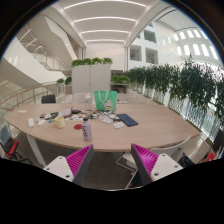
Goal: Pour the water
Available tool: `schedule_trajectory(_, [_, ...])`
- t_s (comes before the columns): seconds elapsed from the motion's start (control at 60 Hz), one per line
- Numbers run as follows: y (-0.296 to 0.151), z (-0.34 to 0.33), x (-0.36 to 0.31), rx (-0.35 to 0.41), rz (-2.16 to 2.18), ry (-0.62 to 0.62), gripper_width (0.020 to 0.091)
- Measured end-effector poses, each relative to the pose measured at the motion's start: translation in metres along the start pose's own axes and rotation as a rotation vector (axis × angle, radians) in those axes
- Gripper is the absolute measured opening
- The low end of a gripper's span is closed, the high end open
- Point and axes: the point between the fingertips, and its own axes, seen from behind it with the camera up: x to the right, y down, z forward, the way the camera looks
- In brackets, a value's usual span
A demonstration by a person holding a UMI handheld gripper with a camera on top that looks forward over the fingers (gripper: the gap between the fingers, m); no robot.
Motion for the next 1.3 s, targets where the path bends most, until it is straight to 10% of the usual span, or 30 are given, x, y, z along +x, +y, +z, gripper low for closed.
schedule_trajectory(0.367, [0.009,0.038,-0.029,0.036,-0.032,-0.069,0.0833])
schedule_trajectory(1.017, [0.032,0.426,-0.189,0.162,-0.008,-0.163,0.0831])
schedule_trajectory(1.1, [0.038,0.443,-0.190,0.134,-0.011,-0.158,0.0555])
schedule_trajectory(1.3, [0.035,0.444,-0.197,0.176,0.015,-0.161,0.0519])
